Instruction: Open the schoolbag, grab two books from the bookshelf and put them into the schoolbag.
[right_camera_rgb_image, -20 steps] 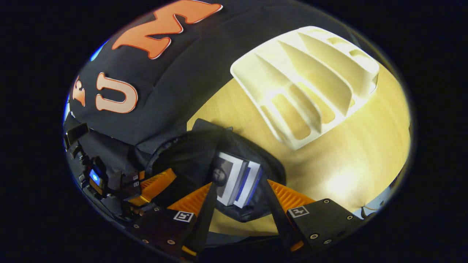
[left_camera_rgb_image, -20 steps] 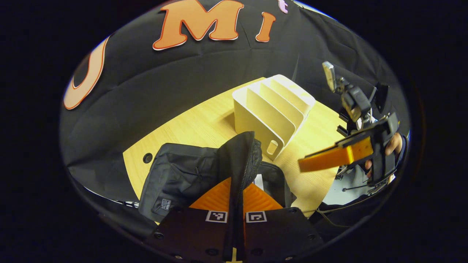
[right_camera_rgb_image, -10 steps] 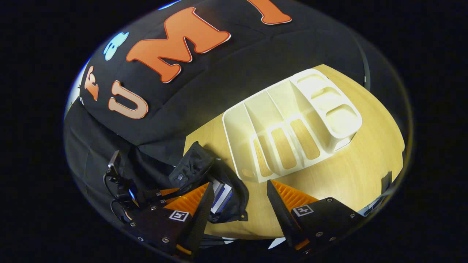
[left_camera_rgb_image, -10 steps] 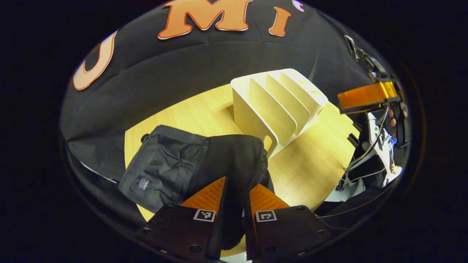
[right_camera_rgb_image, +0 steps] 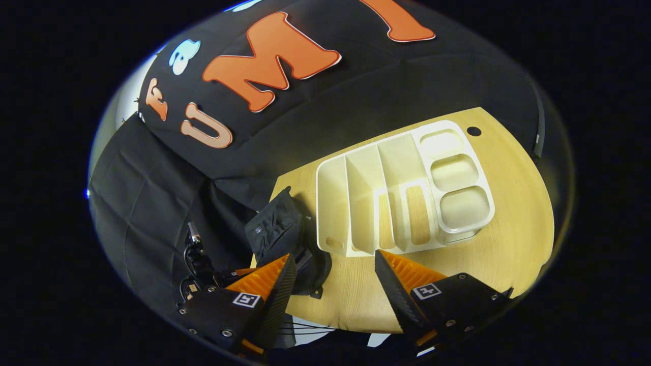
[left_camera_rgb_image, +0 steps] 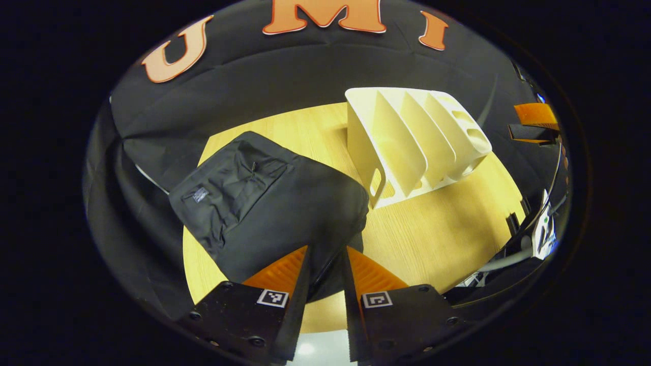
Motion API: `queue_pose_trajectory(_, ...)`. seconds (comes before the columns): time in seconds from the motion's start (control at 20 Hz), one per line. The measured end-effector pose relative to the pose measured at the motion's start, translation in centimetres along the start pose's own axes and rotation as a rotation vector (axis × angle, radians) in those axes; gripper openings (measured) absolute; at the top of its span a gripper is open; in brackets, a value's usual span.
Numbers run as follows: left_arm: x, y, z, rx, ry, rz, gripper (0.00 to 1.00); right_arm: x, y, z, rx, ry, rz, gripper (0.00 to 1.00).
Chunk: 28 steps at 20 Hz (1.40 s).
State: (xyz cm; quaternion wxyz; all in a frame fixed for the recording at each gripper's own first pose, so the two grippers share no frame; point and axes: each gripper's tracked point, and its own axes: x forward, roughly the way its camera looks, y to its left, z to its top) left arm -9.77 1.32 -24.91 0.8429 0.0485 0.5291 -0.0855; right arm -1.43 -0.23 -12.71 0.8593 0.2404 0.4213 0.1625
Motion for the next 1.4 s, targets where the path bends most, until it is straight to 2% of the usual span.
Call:
queue_pose_trajectory(0.1,-1.7,-1.3,0.0,-0.044,-0.026,0.012,0.41,-1.0,-0.4,0.4,-0.019,-0.005,0.022,0.92)
queue_pose_trajectory(0.2,-3.9,-2.7,1.2,-0.068,-0.085,0.015,0.47,-2.1,-0.9,1.2,-0.038,-0.039,0.03,0.92)
queue_pose_trajectory(0.3,-6.3,-3.9,3.8,-0.076,-0.186,0.022,0.55,-3.3,-1.1,2.3,-0.06,-0.105,0.026,0.92)
queue_pose_trajectory(0.35,-7.5,-4.9,5.5,-0.083,-0.246,0.02,0.64,-3.9,-1.2,3.1,-0.079,-0.145,0.018,0.93)
queue_pose_trajectory(0.45,-9.7,-7.2,9.6,-0.097,-0.384,0.01,0.75,-5.3,-1.5,4.6,-0.134,-0.24,-0.015,0.94)
queue_pose_trajectory(0.65,-14.9,-11.3,16.0,-0.101,-0.635,0.018,0.9,-8.5,-1.8,7.9,-0.26,-0.454,-0.109,0.96)
queue_pose_trajectory(0.85,-16.6,-14.4,21.1,-0.104,-0.807,0.041,0.93,-11.9,-1.0,9.9,-0.363,-0.617,-0.205,0.95)
queue_pose_trajectory(1.05,-18.4,-15.7,22.5,-0.13,-0.934,0.057,0.93,-14.0,-0.7,11.2,-0.41,-0.741,-0.27,0.95)
queue_pose_trajectory(1.25,-20.2,-16.8,24.8,-0.143,-1.076,0.059,0.93,-14.3,0.2,11.5,-0.461,-0.805,-0.299,0.95)
queue_pose_trajectory(1.4,-21.7,-16.7,25.1,-0.091,-1.171,0.088,0.92,-14.2,1.0,11.9,-0.502,-0.838,-0.323,0.95)
